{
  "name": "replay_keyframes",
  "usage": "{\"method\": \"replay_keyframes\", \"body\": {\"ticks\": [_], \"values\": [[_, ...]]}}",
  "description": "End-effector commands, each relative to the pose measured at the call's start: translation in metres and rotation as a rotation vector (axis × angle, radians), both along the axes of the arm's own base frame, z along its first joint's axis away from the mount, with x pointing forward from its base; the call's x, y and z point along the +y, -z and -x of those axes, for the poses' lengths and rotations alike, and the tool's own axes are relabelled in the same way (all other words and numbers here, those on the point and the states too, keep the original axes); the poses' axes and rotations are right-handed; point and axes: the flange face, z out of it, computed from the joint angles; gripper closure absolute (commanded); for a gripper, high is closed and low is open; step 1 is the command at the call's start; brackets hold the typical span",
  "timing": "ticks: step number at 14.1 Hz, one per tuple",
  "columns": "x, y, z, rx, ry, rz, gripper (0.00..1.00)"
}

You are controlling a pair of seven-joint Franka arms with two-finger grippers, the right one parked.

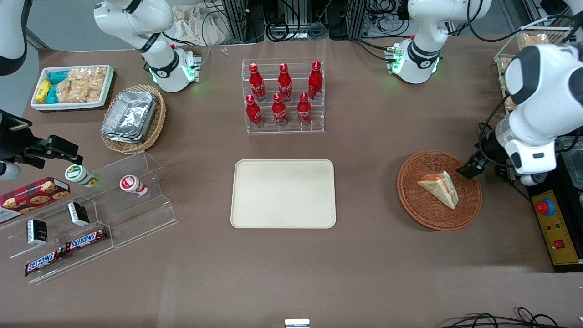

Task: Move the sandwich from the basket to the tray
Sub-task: 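Move the left gripper over the sandwich in the wicker basket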

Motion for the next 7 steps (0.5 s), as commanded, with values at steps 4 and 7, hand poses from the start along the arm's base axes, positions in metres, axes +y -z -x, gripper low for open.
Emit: {"method": "replay_keyframes", "body": {"ticks": [4, 7], "values": [[0.013, 0.07, -0.01, 0.031, -0.043, -0.012, 0.0], [0.022, 0.105, -0.015, 0.045, -0.059, -0.013, 0.0]]}}
